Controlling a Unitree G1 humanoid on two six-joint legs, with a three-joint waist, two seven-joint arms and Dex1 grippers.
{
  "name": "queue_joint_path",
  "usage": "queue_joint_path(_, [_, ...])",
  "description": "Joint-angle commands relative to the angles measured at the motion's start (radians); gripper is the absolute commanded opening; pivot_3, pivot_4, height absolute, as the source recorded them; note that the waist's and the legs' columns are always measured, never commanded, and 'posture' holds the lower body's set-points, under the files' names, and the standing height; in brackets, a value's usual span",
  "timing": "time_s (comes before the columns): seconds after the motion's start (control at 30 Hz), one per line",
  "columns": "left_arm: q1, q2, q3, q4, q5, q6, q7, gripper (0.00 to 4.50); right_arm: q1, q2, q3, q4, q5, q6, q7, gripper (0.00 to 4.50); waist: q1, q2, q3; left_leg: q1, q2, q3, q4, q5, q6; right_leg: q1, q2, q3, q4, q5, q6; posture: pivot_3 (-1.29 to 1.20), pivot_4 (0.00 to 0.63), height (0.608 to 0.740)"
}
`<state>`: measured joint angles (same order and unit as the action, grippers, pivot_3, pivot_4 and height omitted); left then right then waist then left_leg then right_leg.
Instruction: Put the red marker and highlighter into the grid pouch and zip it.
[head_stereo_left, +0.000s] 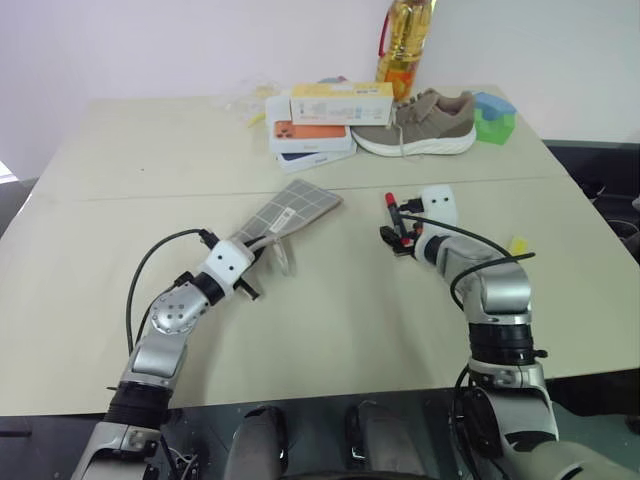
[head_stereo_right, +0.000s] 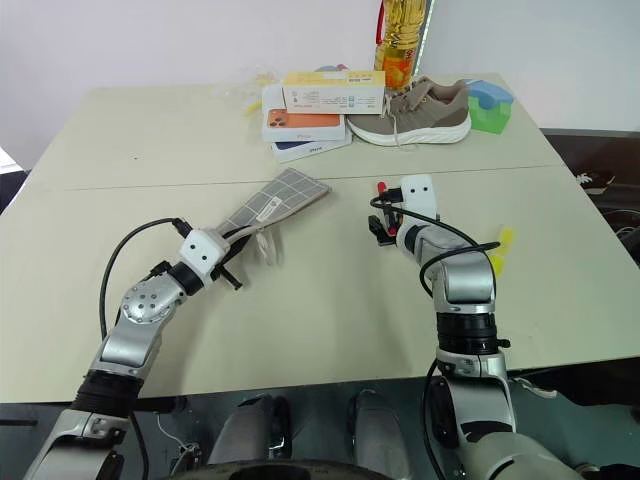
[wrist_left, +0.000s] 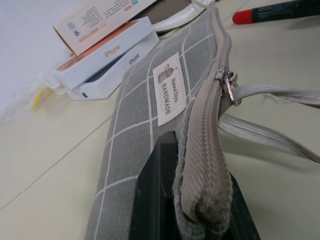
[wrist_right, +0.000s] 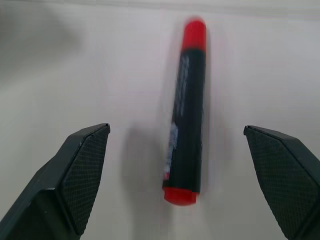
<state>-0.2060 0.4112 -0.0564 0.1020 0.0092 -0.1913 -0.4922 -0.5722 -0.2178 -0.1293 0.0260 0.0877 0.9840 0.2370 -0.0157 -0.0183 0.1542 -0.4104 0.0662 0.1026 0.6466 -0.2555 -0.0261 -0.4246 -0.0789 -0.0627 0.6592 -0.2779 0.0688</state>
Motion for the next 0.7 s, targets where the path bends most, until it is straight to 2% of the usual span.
queue_joint_path(0.03, [0.011, 0.001, 0.024, -0.050, -0.013, -0.013, 0.013, 0.00, -0.021, -0.018, 0.017, 0.012, -0.003, -0.038, -0.006, 3.18, -0.001, 0.000, 0.000, 0.000, 0.000, 0.000, 0.000, 0.000, 0.000, 0.000, 0.000, 0.000, 0.000, 0.000, 0.000, 0.00, 0.150, 0.740])
queue_joint_path(0.2, [0.026, -0.006, 0.040, -0.066, -0.030, 0.003, 0.024, 0.00, -0.009, -0.045, 0.064, -0.002, -0.015, -0.078, 0.008, 0.51, -0.003, 0.000, 0.000, 0.000, 0.000, 0.000, 0.000, 0.000, 0.000, 0.000, 0.000, 0.000, 0.000, 0.000, 0.000, 0.00, 0.150, 0.740])
queue_joint_path(0.37, [0.012, -0.021, 0.087, -0.064, -0.104, 0.042, 0.020, 0.00, 0.021, -0.170, 0.190, -0.089, -0.082, -0.244, 0.089, 0.41, -0.001, 0.000, 0.000, 0.000, 0.000, 0.000, 0.000, 0.000, 0.000, 0.000, 0.000, 0.000, 0.000, 0.000, 0.000, 0.00, 0.150, 0.740])
queue_joint_path(0.53, [-0.014, -0.028, 0.122, -0.084, -0.216, 0.105, -0.029, 0.00, 0.100, -0.354, 0.220, -0.242, -0.053, -0.486, 0.314, 0.41, 0.002, 0.000, 0.001, 0.000, 0.000, 0.000, 0.000, 0.000, 0.000, 0.000, 0.000, 0.000, -0.001, 0.000, 0.000, 0.00, 0.150, 0.740])
queue_joint_path(0.7, [-0.020, -0.028, 0.124, -0.096, -0.244, 0.127, -0.052, 0.00, 0.139, -0.392, 0.209, -0.310, -0.009, -0.524, 0.394, 0.41, 0.000, -0.001, 0.001, 0.000, 0.000, 0.000, 0.000, 0.000, 0.000, 0.000, 0.001, 0.000, -0.002, 0.000, 0.001, 0.00, 0.150, 0.740])
